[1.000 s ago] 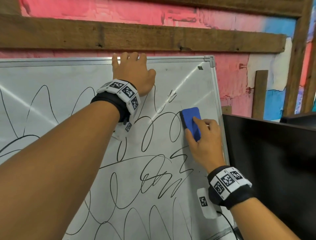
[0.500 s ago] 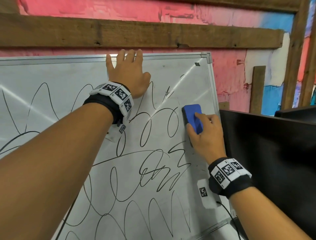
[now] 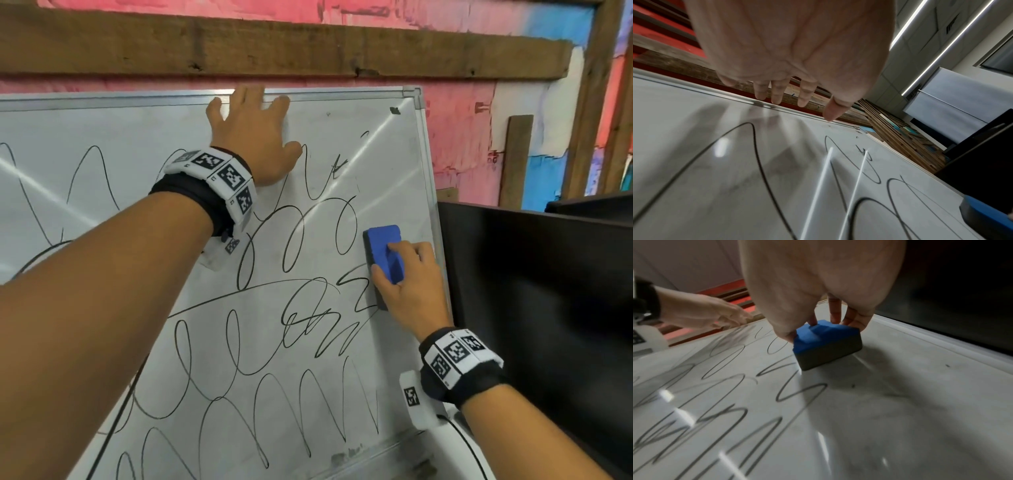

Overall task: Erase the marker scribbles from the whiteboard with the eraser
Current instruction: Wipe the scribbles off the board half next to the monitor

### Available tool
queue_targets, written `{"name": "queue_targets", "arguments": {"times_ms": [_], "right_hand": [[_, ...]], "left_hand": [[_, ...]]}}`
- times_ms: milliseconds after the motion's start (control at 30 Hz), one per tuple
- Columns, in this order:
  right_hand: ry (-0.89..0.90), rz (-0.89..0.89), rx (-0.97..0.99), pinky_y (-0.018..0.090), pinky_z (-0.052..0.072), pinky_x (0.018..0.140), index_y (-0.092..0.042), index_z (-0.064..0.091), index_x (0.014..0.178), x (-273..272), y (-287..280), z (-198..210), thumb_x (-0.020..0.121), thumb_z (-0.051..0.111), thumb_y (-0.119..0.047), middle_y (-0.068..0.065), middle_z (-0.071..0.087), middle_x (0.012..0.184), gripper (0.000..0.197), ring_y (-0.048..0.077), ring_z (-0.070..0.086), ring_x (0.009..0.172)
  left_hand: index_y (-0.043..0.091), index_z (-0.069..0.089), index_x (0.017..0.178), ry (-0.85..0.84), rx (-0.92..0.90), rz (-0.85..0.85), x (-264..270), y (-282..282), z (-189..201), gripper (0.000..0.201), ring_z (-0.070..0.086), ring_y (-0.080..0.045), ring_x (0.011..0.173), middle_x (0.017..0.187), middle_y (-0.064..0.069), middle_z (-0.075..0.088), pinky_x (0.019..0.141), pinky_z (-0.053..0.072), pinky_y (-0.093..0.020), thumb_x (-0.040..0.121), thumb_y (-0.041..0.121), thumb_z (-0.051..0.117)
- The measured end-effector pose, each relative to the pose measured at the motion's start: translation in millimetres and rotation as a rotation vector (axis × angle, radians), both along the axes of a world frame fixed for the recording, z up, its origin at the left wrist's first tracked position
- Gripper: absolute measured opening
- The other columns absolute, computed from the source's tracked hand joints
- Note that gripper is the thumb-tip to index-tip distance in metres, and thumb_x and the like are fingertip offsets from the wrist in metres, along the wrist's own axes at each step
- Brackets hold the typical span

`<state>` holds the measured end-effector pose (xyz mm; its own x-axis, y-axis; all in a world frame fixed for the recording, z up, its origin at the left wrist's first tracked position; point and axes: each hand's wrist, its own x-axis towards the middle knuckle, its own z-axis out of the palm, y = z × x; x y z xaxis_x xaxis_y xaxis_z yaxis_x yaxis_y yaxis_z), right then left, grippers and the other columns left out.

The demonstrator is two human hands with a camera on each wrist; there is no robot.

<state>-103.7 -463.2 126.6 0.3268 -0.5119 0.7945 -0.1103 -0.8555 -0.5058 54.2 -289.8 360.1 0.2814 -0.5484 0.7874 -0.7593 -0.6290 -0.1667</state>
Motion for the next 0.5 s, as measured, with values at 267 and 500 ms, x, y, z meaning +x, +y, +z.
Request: {"name": "queue_targets", "arguments": {"times_ms": [267, 500], "right_hand": [[0.022, -0.007, 0.075, 0.023, 0.048, 0.071, -0.022, 0.057, 0.117, -14, 6, -35, 0.088, 0.071, -0.033, 0.0, 0.045, 0.107, 0.034, 0.016, 0.052, 0.086], [0.078, -0.03, 0.206, 0.015, 0.039, 0.066, -0.023, 0.052, 0.117, -30, 5, -60, 0.089, 0.07, -0.035, 0.001, 0.045, 0.105, 0.036, 0.008, 0.05, 0.08]], "left_hand": [[0.027, 0.039, 0.146, -0.002, 0.089, -0.156, -29, -3, -50, 0.063, 0.021, -0.032, 0.143, 0.156, -0.011, 0.027, 0.112, 0.02, -0.054, 0.087, 0.045, 0.054], [0.023, 0.046, 0.139, -0.132, 0.189, -0.124, -41, -2, -94, 0.061, 0.031, -0.033, 0.138, 0.15, -0.011, 0.036, 0.106, 0.028, -0.054, 0.083, 0.048, 0.055]]}}
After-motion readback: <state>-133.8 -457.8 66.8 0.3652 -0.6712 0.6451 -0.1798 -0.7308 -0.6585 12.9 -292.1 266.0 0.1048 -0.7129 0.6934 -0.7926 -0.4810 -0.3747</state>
